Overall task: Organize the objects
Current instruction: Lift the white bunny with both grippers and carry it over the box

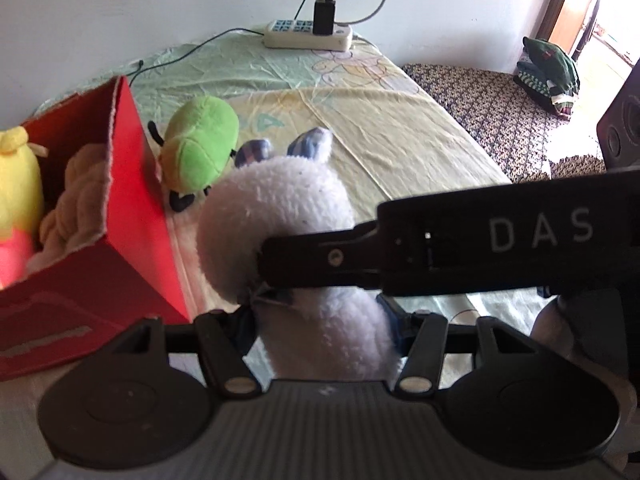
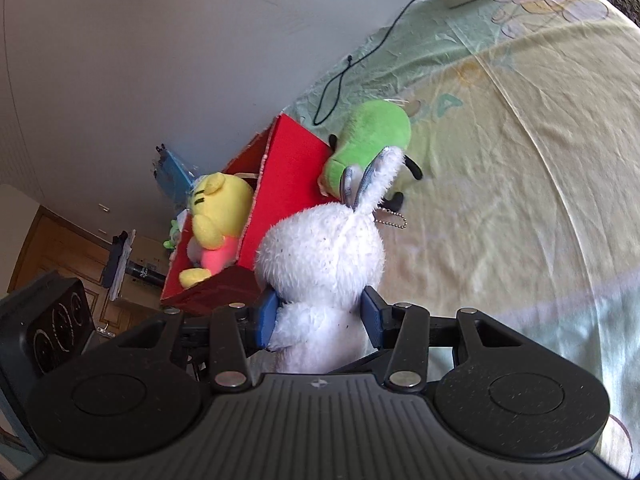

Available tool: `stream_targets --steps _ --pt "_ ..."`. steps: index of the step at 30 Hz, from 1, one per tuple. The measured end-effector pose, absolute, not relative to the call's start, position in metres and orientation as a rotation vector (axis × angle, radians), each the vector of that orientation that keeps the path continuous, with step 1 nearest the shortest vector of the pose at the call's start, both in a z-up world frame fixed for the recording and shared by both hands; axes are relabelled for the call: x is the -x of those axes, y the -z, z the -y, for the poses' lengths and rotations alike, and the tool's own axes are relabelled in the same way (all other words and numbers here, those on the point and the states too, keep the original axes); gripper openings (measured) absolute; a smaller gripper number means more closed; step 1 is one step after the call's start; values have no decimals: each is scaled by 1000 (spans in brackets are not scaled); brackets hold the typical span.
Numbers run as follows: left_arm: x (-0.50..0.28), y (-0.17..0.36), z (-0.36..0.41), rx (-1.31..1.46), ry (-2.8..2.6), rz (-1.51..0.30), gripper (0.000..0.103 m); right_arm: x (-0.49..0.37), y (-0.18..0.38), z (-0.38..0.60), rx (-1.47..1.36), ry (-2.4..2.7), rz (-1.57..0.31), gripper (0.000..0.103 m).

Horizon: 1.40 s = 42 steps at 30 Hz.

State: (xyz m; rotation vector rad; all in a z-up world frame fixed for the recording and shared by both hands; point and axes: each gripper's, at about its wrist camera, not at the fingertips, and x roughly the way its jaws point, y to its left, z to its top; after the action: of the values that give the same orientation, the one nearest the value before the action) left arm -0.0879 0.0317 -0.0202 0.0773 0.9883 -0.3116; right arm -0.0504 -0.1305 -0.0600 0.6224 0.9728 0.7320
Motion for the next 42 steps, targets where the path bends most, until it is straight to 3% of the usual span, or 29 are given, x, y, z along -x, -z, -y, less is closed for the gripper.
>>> stream_targets --steps 12,22,31,42 --pt "110 -42 -73 -65 271 -796 57 61 5 95 -619 -824 -817 47" --pt "115 -74 -163 -54 212 -674 57 54 -22 4 -590 -896 -730 48" --pt "105 -66 -247 -19 146 -672 57 37 -14 -75 -563 -946 -744 47" --pt "73 -18 -299 -3 136 -759 57 24 9 -124 -459 -872 -818 47"
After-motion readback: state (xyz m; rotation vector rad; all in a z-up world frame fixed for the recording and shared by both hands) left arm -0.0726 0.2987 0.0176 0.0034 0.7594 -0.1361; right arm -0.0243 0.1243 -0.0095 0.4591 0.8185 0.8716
